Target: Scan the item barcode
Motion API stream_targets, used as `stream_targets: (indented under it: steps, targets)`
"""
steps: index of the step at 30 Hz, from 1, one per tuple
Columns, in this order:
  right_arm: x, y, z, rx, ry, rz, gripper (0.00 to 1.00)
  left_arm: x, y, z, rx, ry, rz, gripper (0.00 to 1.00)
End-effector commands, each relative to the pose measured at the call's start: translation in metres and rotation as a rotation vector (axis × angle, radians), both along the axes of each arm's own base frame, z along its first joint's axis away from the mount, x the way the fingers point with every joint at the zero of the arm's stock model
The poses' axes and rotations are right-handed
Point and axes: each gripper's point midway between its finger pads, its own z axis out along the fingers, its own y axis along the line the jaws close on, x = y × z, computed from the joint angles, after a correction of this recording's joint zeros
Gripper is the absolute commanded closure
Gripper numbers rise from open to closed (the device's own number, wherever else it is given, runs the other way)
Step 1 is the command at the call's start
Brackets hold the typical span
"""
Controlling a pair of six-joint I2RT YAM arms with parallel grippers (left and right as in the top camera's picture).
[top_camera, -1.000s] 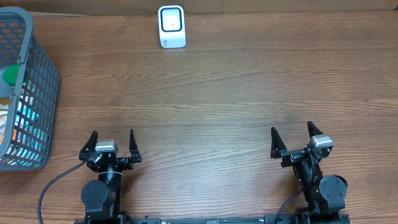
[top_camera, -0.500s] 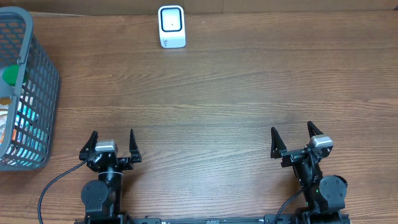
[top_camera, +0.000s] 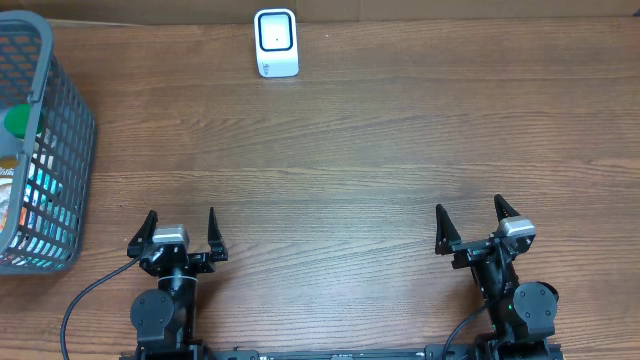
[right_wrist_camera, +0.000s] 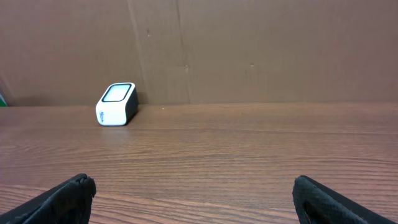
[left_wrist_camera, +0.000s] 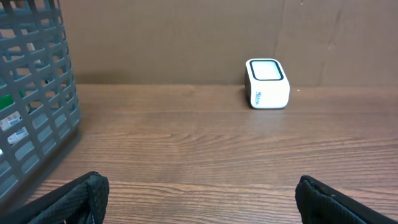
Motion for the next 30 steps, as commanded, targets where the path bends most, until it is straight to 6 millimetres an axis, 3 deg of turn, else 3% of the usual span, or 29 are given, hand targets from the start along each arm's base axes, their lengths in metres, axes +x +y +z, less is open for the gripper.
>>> stream_targets:
  steps: [1, 6, 20, 30]
  targets:
    - [0.0, -0.001, -0.002, 0.006, -0.003, -0.005, 0.0, 0.0, -0.005, 0.007, -0.164, -0.04, -0.014, 0.0]
    - [0.0, -0.001, -0.002, 0.006, -0.003, -0.005, 0.0, -0.001, -0.013, 0.018, -0.253, -0.062, -0.06, 0.01]
    - [0.0, -0.001, -0.002, 0.006, -0.003, -0.005, 0.0, -0.011, -0.017, 0.054, -0.193, -0.047, -0.082, 0.0]
    - [0.0, -0.001, -0.002, 0.006, -0.003, -0.005, 0.0, -0.011, -0.018, 0.092, -0.185, -0.07, -0.086, 0.01]
